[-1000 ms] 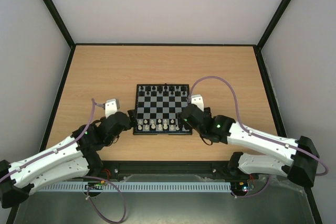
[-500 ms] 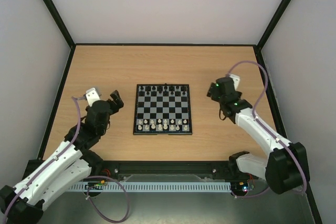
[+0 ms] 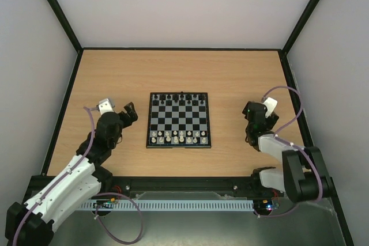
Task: Set up the chess pieces on the board
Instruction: Reset both arms
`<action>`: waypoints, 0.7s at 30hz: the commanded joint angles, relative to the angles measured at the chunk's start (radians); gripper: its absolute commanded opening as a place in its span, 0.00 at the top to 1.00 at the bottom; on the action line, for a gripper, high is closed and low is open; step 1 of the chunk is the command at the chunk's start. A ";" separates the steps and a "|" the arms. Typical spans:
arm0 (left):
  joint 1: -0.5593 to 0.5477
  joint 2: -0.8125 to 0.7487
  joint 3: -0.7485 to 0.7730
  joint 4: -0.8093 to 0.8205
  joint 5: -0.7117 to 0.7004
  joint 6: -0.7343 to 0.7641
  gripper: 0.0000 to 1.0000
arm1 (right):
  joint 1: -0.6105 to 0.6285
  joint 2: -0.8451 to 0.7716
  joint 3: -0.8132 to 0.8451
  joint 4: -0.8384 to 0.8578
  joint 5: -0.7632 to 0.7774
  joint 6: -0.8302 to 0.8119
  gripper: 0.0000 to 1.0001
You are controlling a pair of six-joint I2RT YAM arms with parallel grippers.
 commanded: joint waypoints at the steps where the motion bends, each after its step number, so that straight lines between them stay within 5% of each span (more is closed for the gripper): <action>1: 0.052 0.050 -0.032 0.120 0.079 0.026 0.01 | -0.075 0.152 -0.029 0.347 0.016 -0.053 0.01; 12: 0.150 0.149 -0.121 0.297 0.147 0.062 0.01 | -0.108 0.295 -0.042 0.600 -0.191 -0.165 0.02; 16: 0.162 0.210 -0.126 0.358 0.120 0.074 0.01 | -0.108 0.349 -0.205 0.961 -0.294 -0.229 0.01; 21: 0.163 0.228 -0.129 0.409 0.036 0.126 0.01 | -0.097 0.325 -0.166 0.844 -0.263 -0.220 0.01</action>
